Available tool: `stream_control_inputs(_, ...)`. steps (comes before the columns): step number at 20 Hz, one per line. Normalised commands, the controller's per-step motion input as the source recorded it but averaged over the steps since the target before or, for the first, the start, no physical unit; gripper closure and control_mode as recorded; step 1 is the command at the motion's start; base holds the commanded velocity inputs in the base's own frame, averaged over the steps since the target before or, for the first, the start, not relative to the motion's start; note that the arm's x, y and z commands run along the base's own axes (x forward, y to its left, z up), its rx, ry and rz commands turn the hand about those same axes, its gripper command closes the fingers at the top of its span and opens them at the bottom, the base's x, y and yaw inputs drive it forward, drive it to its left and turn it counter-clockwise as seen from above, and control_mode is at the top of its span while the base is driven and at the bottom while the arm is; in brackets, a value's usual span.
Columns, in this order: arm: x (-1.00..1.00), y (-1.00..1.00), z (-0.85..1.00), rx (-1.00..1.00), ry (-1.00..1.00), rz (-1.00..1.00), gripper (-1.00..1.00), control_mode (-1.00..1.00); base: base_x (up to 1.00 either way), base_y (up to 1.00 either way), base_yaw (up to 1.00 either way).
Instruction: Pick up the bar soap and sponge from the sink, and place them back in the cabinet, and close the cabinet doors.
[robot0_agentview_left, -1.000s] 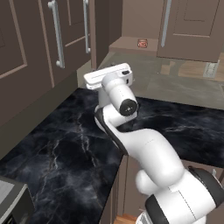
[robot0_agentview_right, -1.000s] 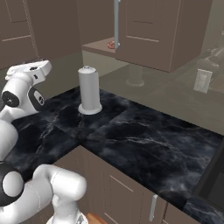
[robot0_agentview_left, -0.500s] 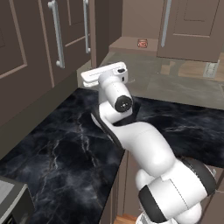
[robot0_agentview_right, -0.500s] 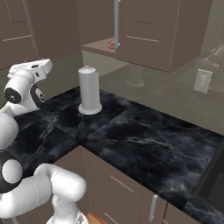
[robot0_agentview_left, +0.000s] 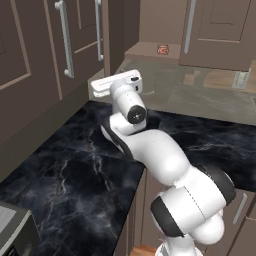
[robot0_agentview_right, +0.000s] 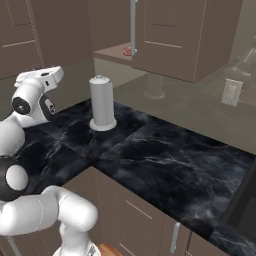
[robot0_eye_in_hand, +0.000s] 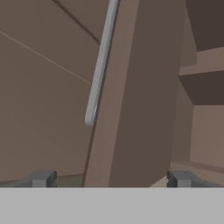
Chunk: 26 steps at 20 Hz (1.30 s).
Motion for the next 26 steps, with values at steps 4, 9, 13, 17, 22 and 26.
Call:
stream_control_inputs(4,0.24,0.07,-0.05,0.0,0.0,0.0,-1.0,-1.0,0.0,0.0,0.0)
stream_control_inputs(9,0.21,0.12,-0.04,0.0,0.0,0.0,-1.0,-1.0,0.0,0.0,0.0)
stream_control_inputs(13,0.24,0.1,0.0,0.0,0.0,0.0,-1.0,-1.0,0.0,0.0,0.0)
stream_control_inputs(17,0.3,0.07,0.0,0.0,0.0,0.0,-1.0,-1.0,0.0,0.0,0.0)
stream_control_inputs(22,0.35,0.01,0.0,0.0,0.0,-0.02,-1.0,-1.0,0.0,0.0,0.0)
stream_control_inputs(26,0.24,-0.06,0.0,0.0,-0.01,-0.13,-1.0,-1.0,0.0,0.0,0.0)
